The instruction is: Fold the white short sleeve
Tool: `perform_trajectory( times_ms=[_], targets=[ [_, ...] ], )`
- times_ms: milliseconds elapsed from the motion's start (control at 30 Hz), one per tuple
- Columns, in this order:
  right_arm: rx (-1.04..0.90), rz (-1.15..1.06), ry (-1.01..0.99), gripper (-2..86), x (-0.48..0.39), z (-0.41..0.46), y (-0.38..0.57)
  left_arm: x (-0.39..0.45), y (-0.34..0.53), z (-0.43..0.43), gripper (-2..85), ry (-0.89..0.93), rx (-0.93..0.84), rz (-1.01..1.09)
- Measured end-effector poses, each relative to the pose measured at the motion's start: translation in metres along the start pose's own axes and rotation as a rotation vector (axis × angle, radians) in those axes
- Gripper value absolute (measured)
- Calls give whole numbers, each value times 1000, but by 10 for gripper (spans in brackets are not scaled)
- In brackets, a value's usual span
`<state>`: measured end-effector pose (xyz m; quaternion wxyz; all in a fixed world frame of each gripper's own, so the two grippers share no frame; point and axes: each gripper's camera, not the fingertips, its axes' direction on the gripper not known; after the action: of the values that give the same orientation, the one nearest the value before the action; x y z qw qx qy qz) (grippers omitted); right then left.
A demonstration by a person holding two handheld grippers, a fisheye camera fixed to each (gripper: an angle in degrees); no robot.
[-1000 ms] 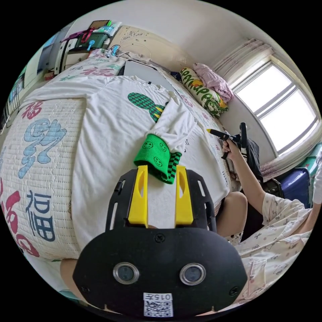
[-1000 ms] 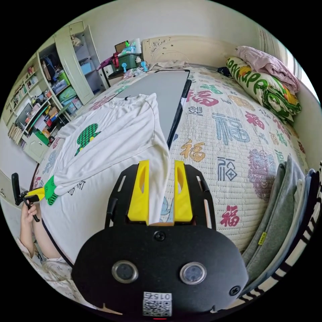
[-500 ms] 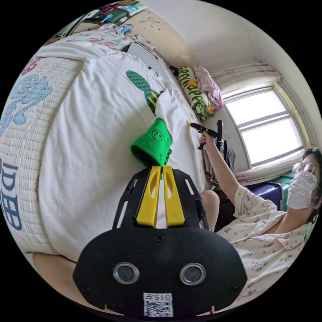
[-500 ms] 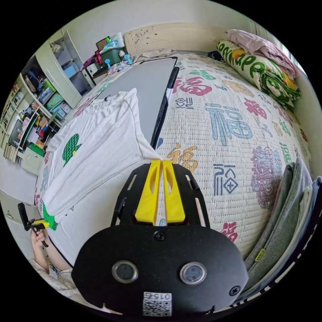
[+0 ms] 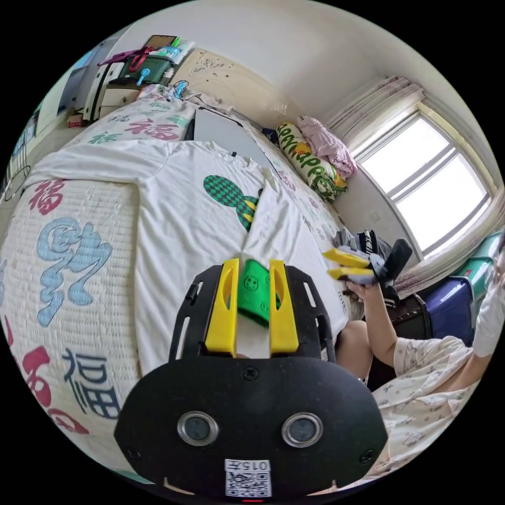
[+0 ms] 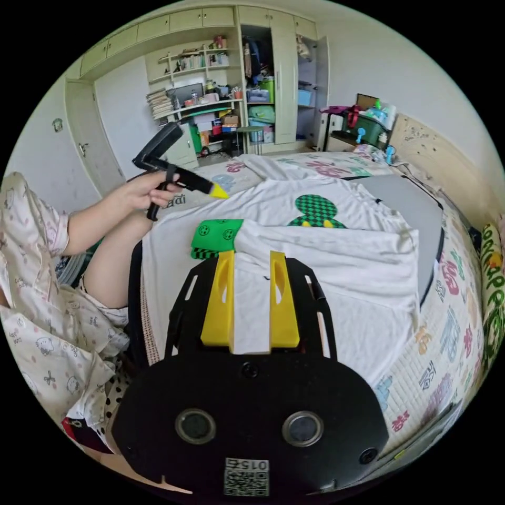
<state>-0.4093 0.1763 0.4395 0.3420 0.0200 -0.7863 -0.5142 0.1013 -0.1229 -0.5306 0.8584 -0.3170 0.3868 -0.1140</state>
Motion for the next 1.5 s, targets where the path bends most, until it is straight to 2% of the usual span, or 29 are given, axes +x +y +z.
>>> perform_trajectory(
  times_ms=[133, 267, 400, 533, 633, 767, 867, 933, 1000, 1033, 1100, 1200, 1300, 1367, 1500],
  targets=[
    [-71, -32, -93, 101, -18, 41, 11, 31, -31, 51, 100, -50, -144, 39],
    [-169, -49, -43, 72, -13, 67, 36, 57, -37, 77, 55, -150, -221, 70],
    [-199, 4, -36, 8, -1, 66, 58, 83, -36, 60, 20, -148, -198, 101],
    [-200, 71, -66, 0, 13, 44, 79, 105, -39, 41, 11, -100, -189, 124],
    [-169, 143, -116, -2, 28, 30, 93, 121, -47, 47, 10, -164, -237, 170],
    [-230, 146, -80, -3, 26, 48, 95, 139, -62, 51, 16, -242, -262, 224],
    [-233, 152, -69, -2, 26, 47, 92, 133, -80, 32, 26, -155, -220, 213],
    [-219, 169, -78, -2, 30, 46, 94, 105, -90, -2, 37, -16, -106, 146],
    [-208, 178, -81, -2, 33, 45, 94, 36, -100, -72, 57, 83, 143, -14],
    [-208, 178, -82, -2, 33, 45, 92, 14, -102, -91, 63, 76, 205, -70],
    [-215, 179, -86, -2, 36, 45, 86, -78, -109, -160, 88, 9, 411, -309],
    [-222, 183, -93, -2, 40, 45, 77, -189, -119, -222, 125, -73, 574, -568],
    [-240, 200, -99, -2, 44, 45, 64, -265, -139, -258, 136, -41, 714, -706],
    [-253, 228, -103, -2, 47, 45, 55, -291, -160, -267, 144, -105, 772, -730],
    [-253, 288, -83, -2, 47, 43, 38, -358, -213, -255, 171, -235, 727, -820]
  ],
)
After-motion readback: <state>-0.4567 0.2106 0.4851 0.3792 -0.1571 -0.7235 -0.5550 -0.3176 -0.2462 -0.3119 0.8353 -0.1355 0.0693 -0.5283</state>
